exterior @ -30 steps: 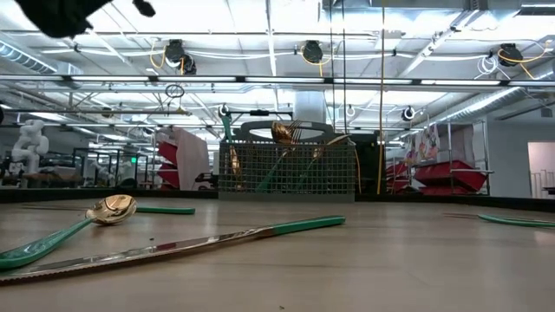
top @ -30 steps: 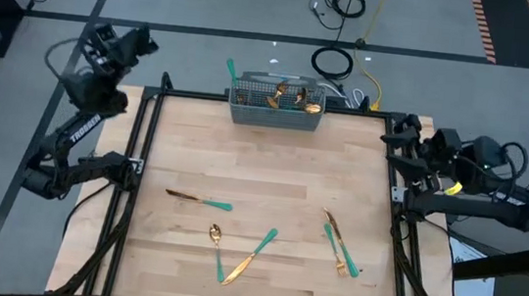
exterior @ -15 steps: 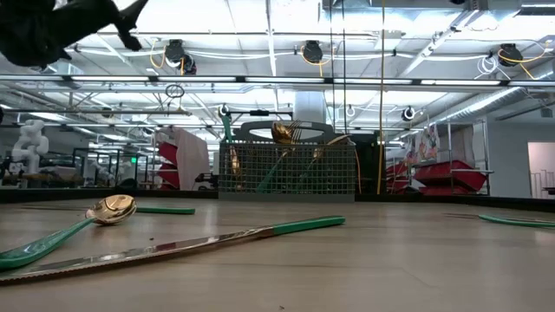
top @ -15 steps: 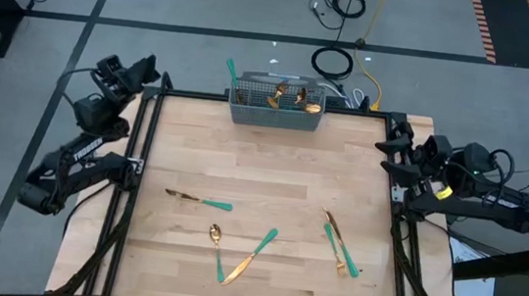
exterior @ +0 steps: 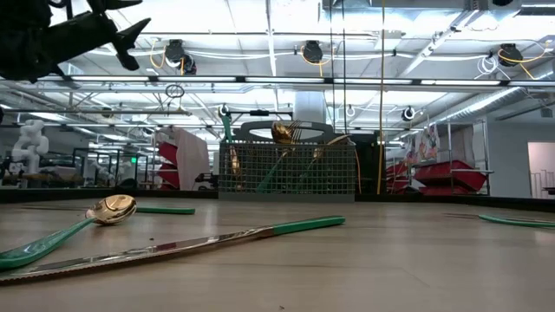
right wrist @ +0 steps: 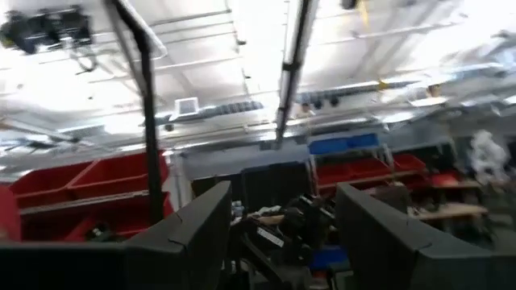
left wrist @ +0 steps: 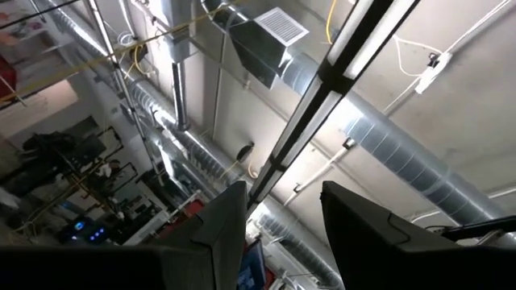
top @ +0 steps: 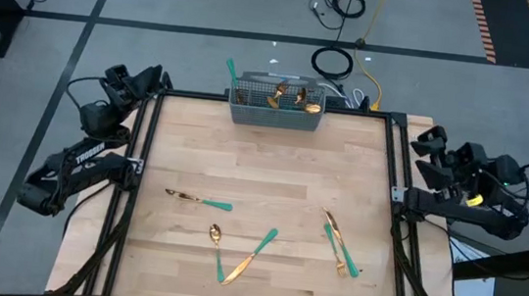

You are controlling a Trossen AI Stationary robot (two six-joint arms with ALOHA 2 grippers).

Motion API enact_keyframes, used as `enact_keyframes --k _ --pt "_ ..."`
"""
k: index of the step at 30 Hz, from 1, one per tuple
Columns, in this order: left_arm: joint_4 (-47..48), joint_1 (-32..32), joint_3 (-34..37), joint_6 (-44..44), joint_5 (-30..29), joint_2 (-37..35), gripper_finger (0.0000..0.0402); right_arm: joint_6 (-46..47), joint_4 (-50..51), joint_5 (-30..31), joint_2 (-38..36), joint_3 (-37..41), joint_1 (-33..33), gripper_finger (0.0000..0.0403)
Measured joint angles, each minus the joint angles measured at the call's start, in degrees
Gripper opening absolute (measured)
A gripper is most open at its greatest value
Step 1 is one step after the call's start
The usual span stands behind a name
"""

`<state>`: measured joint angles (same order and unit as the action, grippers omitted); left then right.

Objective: Sort silverware
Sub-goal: Put the green knife into the gray silverware organizer

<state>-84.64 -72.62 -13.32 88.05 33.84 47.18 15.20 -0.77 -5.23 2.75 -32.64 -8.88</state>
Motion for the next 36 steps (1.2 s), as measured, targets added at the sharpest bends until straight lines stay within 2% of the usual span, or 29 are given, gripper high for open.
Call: enact_keyframes --k 5,10,18,22,27,32,36 --pt "3.8 0.0 0.0 0.0 0.5 0.0 0.0167 5.8 7.6 8.4 -2.2 0.0 0.0 0.021" --pt "8.6 0.0 0.0 1.5 5.1 0.0 0.0167 7.2 9.6 7.6 -2.0 1.9 0.0 0.021" --pt "9.1 3.1 0.0 -0.2 4.8 0.0 0.0167 8.4 8.1 8.4 -2.0 8.9 0.0 0.021" --pt "9.3 6.4 0.0 -3.2 7.8 0.0 0.0167 12.4 1.3 8.3 -2.0 14.1 0.0 0.021" --pt "9.5 11.7 0.0 -8.3 7.9 0.0 0.0167 19.7 -7.1 8.3 -2.0 18.6 0.0 0.021" --pt "15.5 15.9 0.0 -10.9 5.5 0.1 0.0167 24.9 -14.7 8.1 -1.9 18.8 0.0 0.021" --pt "19.4 18.4 0.0 -11.0 3.4 0.1 0.0167 20.7 -19.1 5.8 -0.6 14.1 0.0 0.021"
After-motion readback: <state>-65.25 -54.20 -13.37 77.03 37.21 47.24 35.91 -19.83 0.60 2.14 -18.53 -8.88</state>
